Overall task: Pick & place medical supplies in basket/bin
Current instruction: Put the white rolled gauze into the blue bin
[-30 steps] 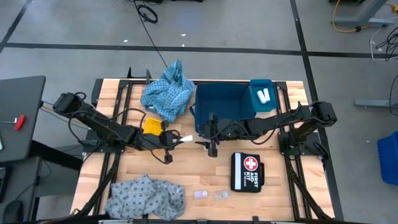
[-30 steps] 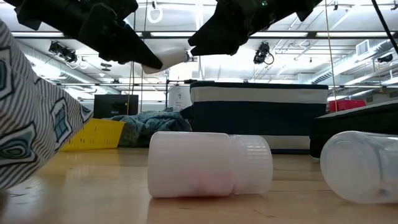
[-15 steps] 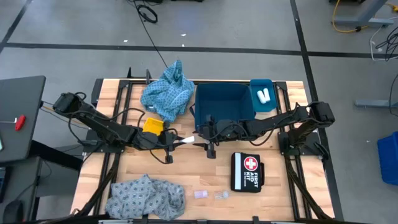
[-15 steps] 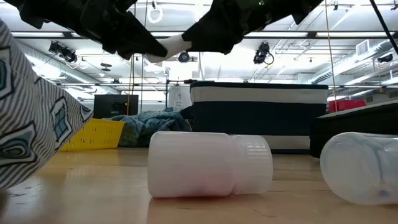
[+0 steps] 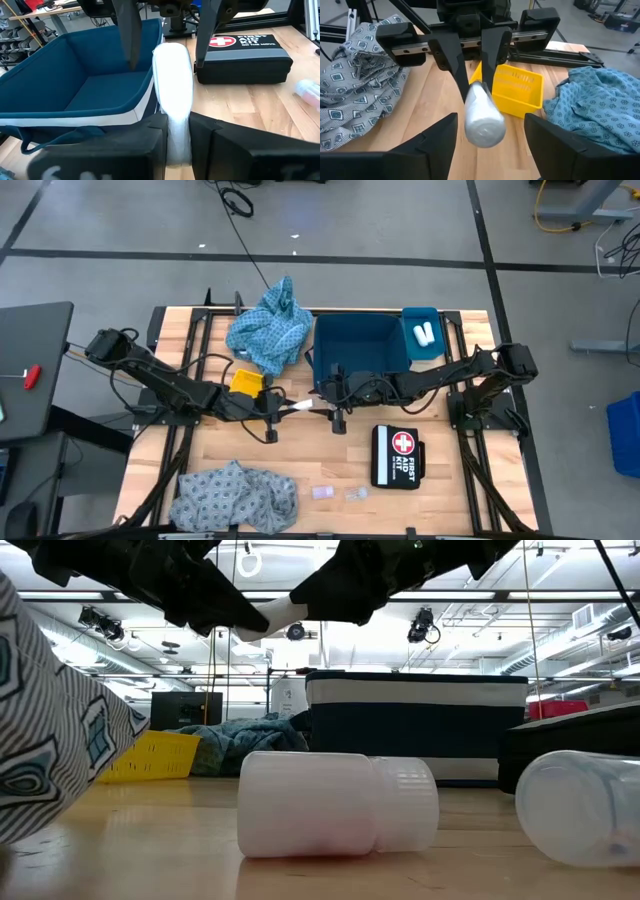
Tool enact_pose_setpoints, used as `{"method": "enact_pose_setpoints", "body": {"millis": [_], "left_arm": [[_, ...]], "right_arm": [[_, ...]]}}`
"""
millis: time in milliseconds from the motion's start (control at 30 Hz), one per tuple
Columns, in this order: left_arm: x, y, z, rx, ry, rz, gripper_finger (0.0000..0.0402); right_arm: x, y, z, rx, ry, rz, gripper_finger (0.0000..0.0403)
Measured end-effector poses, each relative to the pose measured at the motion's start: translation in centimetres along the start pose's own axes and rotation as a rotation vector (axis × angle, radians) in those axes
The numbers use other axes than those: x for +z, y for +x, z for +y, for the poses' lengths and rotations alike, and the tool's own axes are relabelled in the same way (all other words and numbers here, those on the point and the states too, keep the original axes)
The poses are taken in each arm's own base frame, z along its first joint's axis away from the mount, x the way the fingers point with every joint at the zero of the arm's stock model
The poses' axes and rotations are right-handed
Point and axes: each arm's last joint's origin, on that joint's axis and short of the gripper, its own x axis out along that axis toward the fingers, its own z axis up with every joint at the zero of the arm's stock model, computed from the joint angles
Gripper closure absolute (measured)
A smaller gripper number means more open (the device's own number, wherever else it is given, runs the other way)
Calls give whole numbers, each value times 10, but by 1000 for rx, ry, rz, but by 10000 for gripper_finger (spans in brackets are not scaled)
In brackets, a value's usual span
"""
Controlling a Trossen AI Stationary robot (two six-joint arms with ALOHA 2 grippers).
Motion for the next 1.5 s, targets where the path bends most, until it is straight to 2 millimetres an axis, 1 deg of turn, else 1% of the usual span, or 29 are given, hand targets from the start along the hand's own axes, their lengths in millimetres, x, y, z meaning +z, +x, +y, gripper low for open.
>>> {"method": "enact_pose_setpoints", "body": {"millis": [200,300,533,800,1067,1167,1267,1367,1500], "left_arm": [[0,0,0,0,2,0,355],[0,0,0,0,2,0,355],[0,0,0,0,2,1,355],[-1,0,0,0,4,4,355],[-2,0,0,0,5,11,355],[-2,0,0,0,5,11,355],[-2,0,0,1,5,11,355],[-2,0,0,1,5,11,355],[-2,0,0,2,5,11,355]], "right_arm": [[0,0,1,24,0,-1,205],[0,0,1,30,0,-2,213],[0,0,1,39,-7,-2,215],[-6,8,2,42,-15,4,215],[-5,10,2,40,-25,-18,221],[-5,10,2,39,-25,-18,236],[-5,10,2,41,-25,-18,261],[-5,10,2,42,-25,-18,292],[-5,10,2,48,-25,-18,345]]}}
